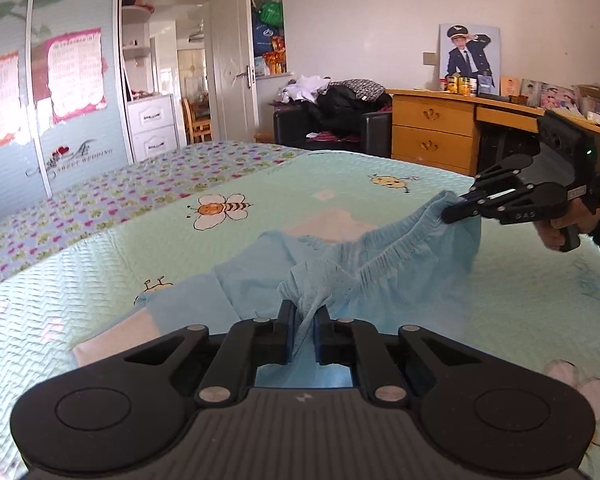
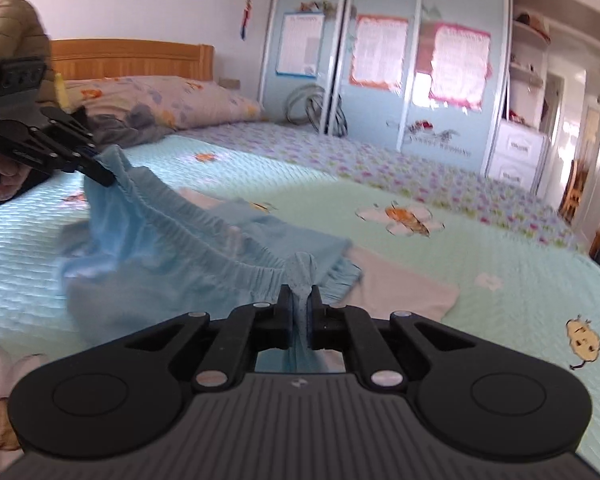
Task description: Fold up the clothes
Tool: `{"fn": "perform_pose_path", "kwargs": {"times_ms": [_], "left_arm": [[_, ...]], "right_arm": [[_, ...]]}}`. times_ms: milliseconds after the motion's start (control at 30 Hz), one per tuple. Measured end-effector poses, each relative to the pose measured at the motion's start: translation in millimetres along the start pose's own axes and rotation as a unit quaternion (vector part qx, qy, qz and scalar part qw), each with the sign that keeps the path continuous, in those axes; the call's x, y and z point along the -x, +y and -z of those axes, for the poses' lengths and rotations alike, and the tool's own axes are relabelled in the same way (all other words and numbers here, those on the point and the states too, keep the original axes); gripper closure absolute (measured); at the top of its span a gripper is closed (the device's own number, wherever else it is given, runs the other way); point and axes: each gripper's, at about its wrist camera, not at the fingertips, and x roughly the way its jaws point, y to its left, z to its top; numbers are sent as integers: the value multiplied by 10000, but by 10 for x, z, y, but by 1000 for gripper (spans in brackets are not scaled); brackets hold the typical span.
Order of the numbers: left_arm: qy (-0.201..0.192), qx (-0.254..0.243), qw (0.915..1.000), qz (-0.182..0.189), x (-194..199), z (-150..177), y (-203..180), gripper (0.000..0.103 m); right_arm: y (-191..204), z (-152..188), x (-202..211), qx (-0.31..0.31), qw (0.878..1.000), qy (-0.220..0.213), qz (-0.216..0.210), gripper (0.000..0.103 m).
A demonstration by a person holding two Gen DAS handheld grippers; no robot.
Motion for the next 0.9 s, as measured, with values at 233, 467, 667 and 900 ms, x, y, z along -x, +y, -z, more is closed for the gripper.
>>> {"fn": "perform_pose_path", "kwargs": {"times_ms": [233, 467, 667, 900], "left_arm": [[114, 164, 9997, -101, 870, 376, -506, 93], [187, 1108, 9935, -160, 1534, 942, -883, 87], [19, 2319, 9727, 53, 1317, 1001, -1008, 38], [73, 5053, 8618, 442, 803, 1281, -665, 27]], "right_arm": [[742, 155, 880, 668, 9974, 196, -201, 96], [1205, 572, 1429, 717, 9901, 1168, -308, 90], [956, 549, 1876, -1688, 9827, 748, -145, 74], [736, 1006, 2097, -5293, 8444, -409, -719, 54]]}}
